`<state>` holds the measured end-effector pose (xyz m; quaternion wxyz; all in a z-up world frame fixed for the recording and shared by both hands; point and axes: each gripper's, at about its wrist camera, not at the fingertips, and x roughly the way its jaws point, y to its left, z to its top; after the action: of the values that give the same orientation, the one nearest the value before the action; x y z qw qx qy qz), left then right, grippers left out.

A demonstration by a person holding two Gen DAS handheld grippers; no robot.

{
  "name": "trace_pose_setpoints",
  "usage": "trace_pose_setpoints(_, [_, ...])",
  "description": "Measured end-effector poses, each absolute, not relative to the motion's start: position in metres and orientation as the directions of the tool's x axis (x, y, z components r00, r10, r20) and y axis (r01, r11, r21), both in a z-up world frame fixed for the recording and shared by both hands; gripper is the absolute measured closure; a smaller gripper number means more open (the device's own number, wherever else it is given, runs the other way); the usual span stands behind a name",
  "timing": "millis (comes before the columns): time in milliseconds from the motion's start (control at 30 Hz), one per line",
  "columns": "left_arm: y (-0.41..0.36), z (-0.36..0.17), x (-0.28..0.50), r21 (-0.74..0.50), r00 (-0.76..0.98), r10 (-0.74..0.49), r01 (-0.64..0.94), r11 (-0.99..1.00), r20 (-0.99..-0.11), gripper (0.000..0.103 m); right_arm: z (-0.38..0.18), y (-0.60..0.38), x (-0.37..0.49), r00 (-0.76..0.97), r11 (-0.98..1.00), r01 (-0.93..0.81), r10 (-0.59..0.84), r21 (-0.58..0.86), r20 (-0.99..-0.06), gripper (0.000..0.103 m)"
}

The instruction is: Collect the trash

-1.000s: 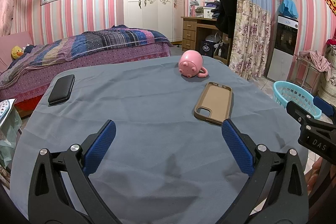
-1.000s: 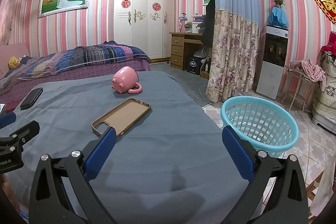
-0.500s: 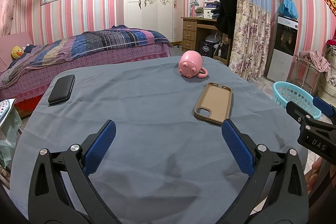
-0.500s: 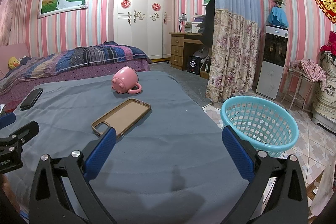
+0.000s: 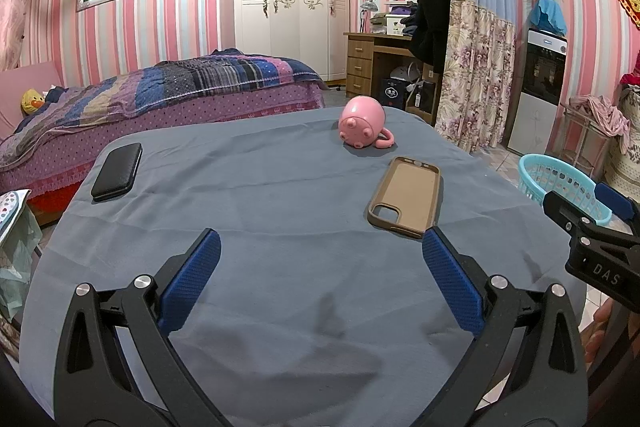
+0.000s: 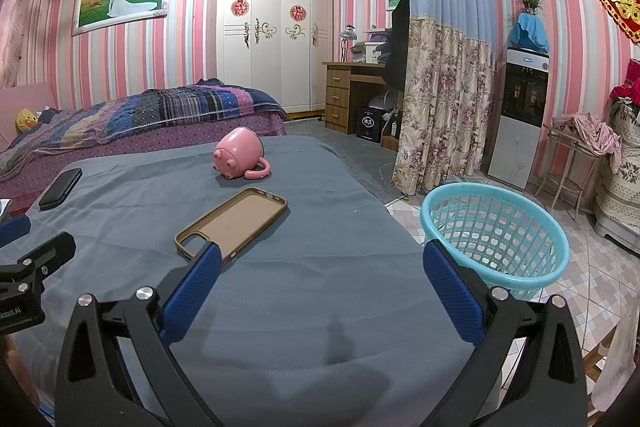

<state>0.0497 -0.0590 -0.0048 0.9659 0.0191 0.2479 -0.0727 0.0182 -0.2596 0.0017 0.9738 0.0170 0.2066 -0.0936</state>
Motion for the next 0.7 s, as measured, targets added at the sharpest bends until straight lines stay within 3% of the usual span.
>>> trace_pose_setpoints(700, [-0.0607,-0.0046,0.0472,0.007,0.869,-0.133,0.155,0.988,-0.477,0.005,0.0028,-0.2598,0.0171,0.898,0.981,0.192,-0.176,-0.001,-0.403,0.004])
